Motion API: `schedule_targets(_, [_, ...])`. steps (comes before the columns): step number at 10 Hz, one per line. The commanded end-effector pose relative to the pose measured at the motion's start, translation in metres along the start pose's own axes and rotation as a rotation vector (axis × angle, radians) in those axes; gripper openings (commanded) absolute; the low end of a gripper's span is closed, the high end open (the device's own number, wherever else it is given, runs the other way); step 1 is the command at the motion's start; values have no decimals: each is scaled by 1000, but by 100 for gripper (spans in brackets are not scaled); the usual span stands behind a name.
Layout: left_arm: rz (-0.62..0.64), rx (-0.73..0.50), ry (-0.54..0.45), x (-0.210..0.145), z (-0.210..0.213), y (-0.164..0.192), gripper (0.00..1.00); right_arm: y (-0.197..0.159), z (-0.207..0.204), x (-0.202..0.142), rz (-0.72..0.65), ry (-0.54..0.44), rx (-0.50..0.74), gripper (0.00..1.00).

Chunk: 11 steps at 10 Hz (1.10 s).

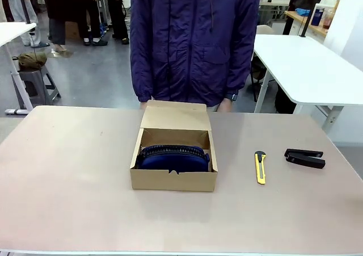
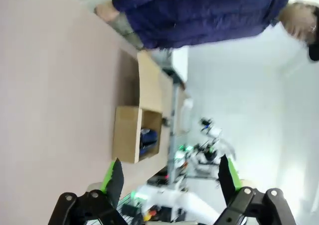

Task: Pack the item into the box.
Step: Pick up the item indicated by the person and place it inside the Mailer Box, then close the Mailer Box.

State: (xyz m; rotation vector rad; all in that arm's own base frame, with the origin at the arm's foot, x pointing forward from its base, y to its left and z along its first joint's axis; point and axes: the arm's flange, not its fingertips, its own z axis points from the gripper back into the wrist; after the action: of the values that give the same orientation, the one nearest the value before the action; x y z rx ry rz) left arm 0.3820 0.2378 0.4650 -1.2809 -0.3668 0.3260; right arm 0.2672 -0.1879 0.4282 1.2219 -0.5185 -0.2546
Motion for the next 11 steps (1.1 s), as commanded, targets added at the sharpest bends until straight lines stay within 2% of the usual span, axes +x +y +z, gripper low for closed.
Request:
schedule_targets(1, [-25, -96, -21, -10, -13, 10, 100, 1, 0, 3, 27, -11, 22, 100])
schedule_targets(2, [-28, -77, -7, -13, -16, 19, 100, 1, 0, 3, 27, -11, 22, 100])
schedule_targets(3, [24, -45, -36, -4, 2, 14, 100, 1, 0, 3, 27, -11, 22, 100])
schedule_targets(11, [24, -45, -36, -4, 2, 14, 100, 1, 0, 3, 27, -11, 22, 100])
